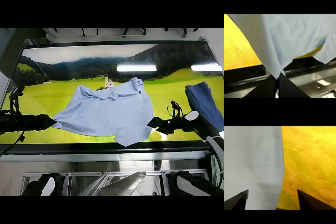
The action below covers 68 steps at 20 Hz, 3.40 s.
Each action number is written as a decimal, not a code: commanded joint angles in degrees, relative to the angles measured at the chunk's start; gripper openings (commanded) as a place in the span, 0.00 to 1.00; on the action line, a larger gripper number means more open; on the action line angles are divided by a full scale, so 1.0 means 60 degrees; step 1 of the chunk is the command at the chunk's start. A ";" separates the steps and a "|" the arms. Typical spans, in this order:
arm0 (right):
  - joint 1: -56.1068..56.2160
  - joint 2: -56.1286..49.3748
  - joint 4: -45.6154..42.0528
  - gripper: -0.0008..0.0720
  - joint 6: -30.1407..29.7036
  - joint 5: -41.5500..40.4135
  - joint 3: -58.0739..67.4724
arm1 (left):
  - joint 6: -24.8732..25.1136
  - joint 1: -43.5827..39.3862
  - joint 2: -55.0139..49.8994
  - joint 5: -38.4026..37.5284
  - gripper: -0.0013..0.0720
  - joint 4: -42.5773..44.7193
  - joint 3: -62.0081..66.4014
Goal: Fold the shirts.
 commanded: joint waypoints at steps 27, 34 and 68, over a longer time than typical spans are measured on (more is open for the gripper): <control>0.1606 0.6564 -0.5912 0.04 0.0867 0.6266 0.7278 | -0.1872 -0.7410 0.0991 -0.3435 0.04 0.7359 0.6856; 0.1650 0.5526 -0.6331 0.04 0.0896 0.6481 1.1165 | -0.2422 -1.3781 -0.0736 -0.3796 0.04 1.2746 1.0925; 0.1625 -0.4787 -0.6255 0.04 0.1297 0.2583 1.2801 | -0.0415 -0.2823 -0.7216 0.4218 0.04 0.4867 0.7176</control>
